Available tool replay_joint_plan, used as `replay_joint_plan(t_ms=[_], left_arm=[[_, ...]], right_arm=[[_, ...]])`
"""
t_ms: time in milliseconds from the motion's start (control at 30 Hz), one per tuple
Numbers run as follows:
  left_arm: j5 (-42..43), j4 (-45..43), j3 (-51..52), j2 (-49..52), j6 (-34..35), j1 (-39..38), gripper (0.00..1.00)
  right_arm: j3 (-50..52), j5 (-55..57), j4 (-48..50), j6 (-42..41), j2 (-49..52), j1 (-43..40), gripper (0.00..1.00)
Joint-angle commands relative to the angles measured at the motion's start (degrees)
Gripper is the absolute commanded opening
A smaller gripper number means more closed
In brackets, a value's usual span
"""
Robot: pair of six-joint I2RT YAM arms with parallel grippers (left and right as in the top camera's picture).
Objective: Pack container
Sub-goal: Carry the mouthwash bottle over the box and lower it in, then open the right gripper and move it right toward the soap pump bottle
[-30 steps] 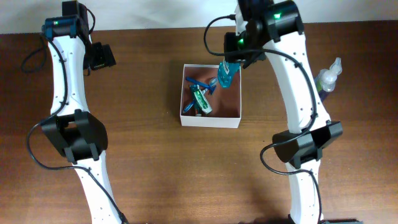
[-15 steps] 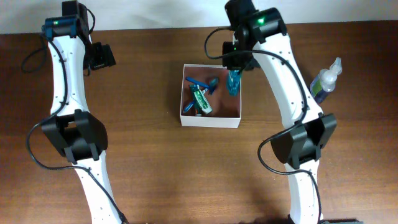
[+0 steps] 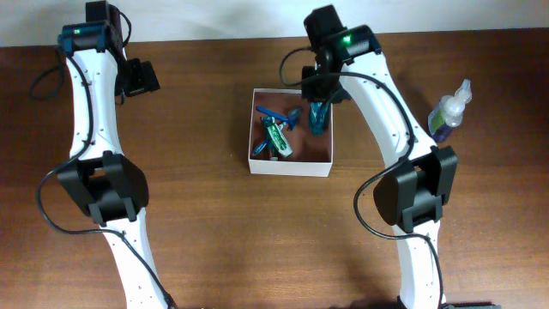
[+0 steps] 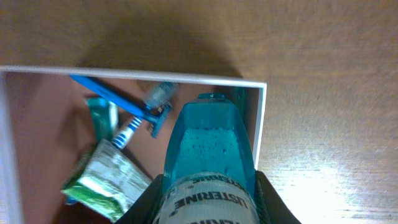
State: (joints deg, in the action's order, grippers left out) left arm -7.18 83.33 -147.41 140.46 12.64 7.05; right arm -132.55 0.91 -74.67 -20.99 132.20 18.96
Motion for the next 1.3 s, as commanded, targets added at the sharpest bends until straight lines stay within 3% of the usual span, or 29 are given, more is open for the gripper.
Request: replay_joint_plan(t_ms=[0, 300, 333, 400, 633, 833, 1100, 1267], left_arm=[[-0.63, 0.02, 0.28, -0.98, -0.31, 0.24, 0.99], [-0.63, 0.02, 0.28, -0.98, -0.31, 0.24, 0.99], [-0.63, 0.02, 0.28, -0.98, -0.31, 0.24, 0.99], [-0.63, 0.02, 0.28, -0.98, -0.31, 0.26, 0.99], [-0.63, 0.02, 0.28, -0.98, -0.31, 0.26, 0.99], [-0.63, 0.02, 0.28, -0.98, -0.28, 0.24, 0.99], [-0.63, 0.02, 0.28, -0.98, -0.31, 0.24, 0.99], [-0.63, 0.02, 0.28, -0.98, -0.28, 0.24, 0.99]], right_arm=[[2.51, 1.16, 1.51, -0.52, -1.16, 0.52, 0.25], [5.29, 1.31, 5.09, -0.50, -1.16, 0.52, 0.25], [5.29, 1.31, 5.27, -0.48, -1.16, 0.52, 0.35], [5.29, 1.31, 5.42, -0.28, -1.16, 0.52, 0.43], [5.25, 1.31, 5.97, -0.26, -1.18, 0.46, 0.45], [3.65, 1.31, 3.69, 3.54, -1.33, 0.46, 0.56], [-12.46, 1.33, -2.95, 4.24, -1.33, 0.02, 0.57], [-26.95, 2.05, -11.96, 4.22, -1.36, -2.69, 0.57]])
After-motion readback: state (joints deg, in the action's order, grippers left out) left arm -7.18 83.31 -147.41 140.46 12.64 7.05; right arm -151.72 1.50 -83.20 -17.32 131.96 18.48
